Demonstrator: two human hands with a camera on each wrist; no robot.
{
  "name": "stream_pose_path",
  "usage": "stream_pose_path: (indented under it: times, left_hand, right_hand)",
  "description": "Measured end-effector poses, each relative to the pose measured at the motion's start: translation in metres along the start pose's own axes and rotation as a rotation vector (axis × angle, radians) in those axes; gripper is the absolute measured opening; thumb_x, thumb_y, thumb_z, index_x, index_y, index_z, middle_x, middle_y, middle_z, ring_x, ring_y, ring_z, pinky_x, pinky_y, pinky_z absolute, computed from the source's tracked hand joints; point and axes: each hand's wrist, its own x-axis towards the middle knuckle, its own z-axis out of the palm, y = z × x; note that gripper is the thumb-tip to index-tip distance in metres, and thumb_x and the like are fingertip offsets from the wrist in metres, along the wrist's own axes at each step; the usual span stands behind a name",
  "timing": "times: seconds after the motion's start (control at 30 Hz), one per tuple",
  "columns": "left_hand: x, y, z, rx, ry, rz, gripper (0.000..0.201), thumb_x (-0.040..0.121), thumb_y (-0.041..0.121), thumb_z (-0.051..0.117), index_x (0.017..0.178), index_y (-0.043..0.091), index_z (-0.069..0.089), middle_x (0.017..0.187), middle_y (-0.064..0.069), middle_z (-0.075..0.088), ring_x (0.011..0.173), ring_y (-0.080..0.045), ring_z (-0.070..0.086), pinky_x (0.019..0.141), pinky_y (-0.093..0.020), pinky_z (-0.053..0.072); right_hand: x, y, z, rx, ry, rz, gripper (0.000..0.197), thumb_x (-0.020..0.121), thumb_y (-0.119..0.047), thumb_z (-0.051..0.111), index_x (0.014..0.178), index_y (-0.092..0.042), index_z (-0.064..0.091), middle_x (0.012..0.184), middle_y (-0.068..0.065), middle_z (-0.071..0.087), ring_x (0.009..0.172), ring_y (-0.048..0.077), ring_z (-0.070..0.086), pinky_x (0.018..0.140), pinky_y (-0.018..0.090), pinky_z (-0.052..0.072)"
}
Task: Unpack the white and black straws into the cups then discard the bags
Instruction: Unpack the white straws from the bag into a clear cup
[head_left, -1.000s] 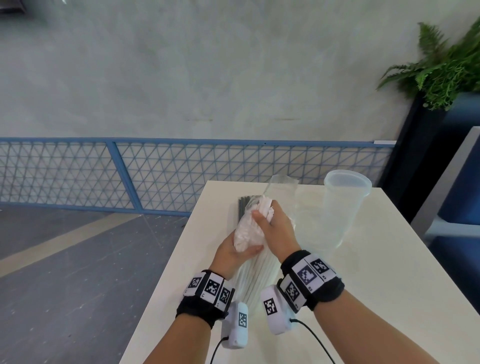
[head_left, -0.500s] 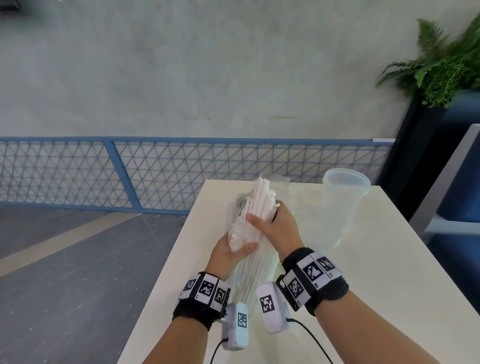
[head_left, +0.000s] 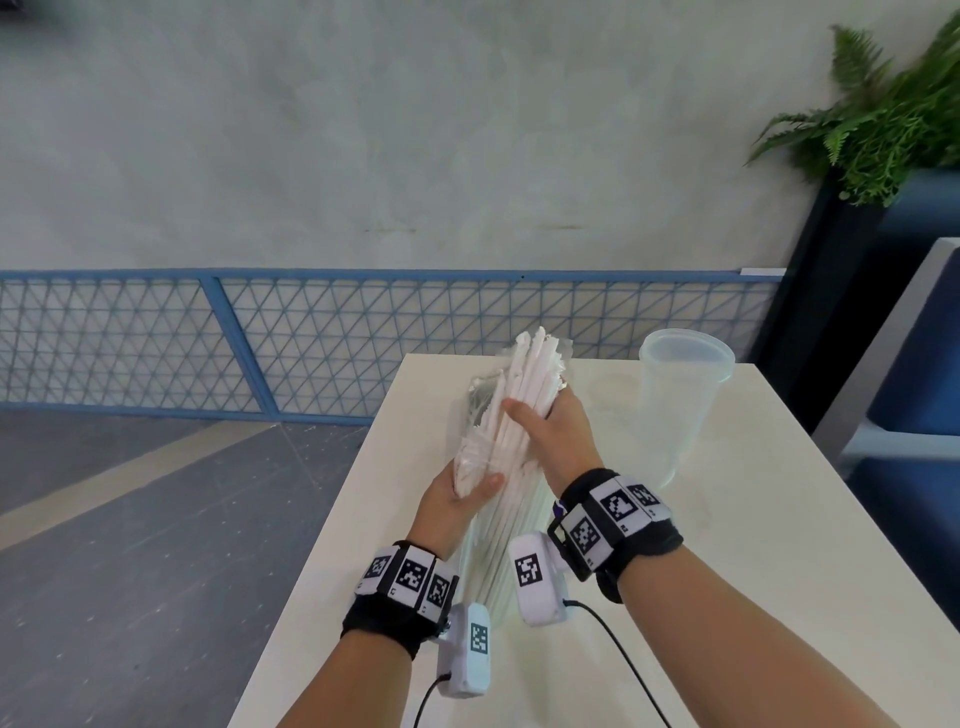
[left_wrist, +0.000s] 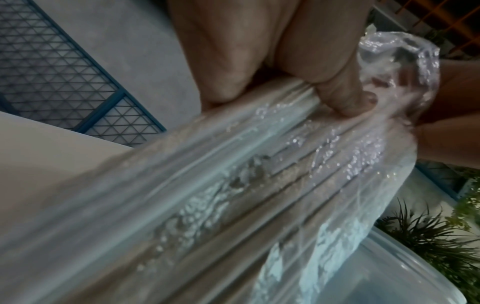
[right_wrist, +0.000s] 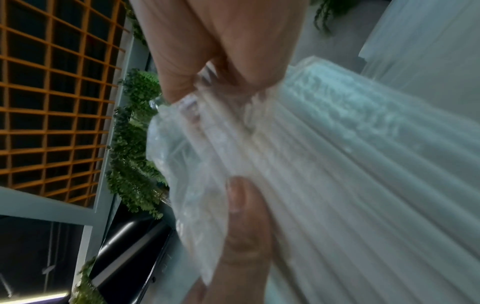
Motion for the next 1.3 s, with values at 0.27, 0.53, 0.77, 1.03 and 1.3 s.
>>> stream_pose_path:
  times: [0.27, 0.53, 0.77, 1.03, 1.3]
  left_hand:
    - [-0.003, 0.002, 0.004, 0.042, 0.038, 0.053, 0.021, 0.086, 0.016, 0.062, 0.104, 0.019, 0.051, 0.089, 0.017, 0.057, 0.084, 0.010, 0.051, 0.064, 0.004, 0.039]
    - [0.002, -0.003, 0.007, -0.026, 0.109, 0.066, 0.035, 0.086, 0.023, 0.062, 0.120, 0.020, 0.055, 0.108, 0.008, 0.065, 0.103, -0.003, 0.059, 0.079, -0.004, 0.045]
    - [0.003, -0.002, 0.010, -0.051, 0.129, 0.057, 0.023, 0.089, 0.020, 0.059, 0.111, 0.021, 0.058, 0.100, 0.011, 0.065, 0.095, 0.001, 0.059, 0.070, -0.003, 0.045]
    - [0.001, 0.000, 0.009, -0.126, 0.161, 0.077, 0.019, 0.089, 0.011, 0.058, 0.108, 0.007, 0.060, 0.091, 0.004, 0.067, 0.076, 0.007, 0.064, 0.065, -0.005, 0.046]
    - [0.001, 0.000, 0.012, -0.146, 0.151, 0.061, 0.025, 0.090, 0.015, 0.057, 0.114, 0.010, 0.058, 0.101, 0.000, 0.068, 0.089, -0.002, 0.064, 0.069, -0.006, 0.047]
  right_hand:
    - [0.001, 0.008, 0.002, -0.250, -0.045, 0.034, 0.055, 0.068, -0.024, 0.080, 0.115, -0.009, 0.056, 0.109, 0.006, 0.063, 0.100, 0.020, 0.061, 0.085, 0.039, 0.054]
    - [0.001, 0.006, -0.002, -0.009, -0.011, 0.131, 0.026, 0.073, -0.007, 0.073, 0.097, -0.005, 0.066, 0.094, 0.014, 0.071, 0.088, 0.028, 0.069, 0.079, 0.044, 0.057]
    - [0.004, 0.003, -0.003, 0.179, -0.018, 0.125, 0.022, 0.078, -0.002, 0.068, 0.100, -0.001, 0.066, 0.096, 0.016, 0.070, 0.089, 0.030, 0.067, 0.075, 0.037, 0.055]
    - [0.008, 0.007, 0.000, -0.037, -0.088, 0.105, 0.035, 0.074, -0.015, 0.075, 0.106, -0.007, 0.063, 0.088, 0.006, 0.069, 0.073, 0.021, 0.065, 0.049, 0.020, 0.048]
    - [0.003, 0.010, 0.001, -0.058, -0.006, 0.046, 0.036, 0.076, -0.014, 0.071, 0.110, -0.007, 0.061, 0.100, 0.008, 0.069, 0.093, 0.022, 0.066, 0.080, 0.036, 0.056]
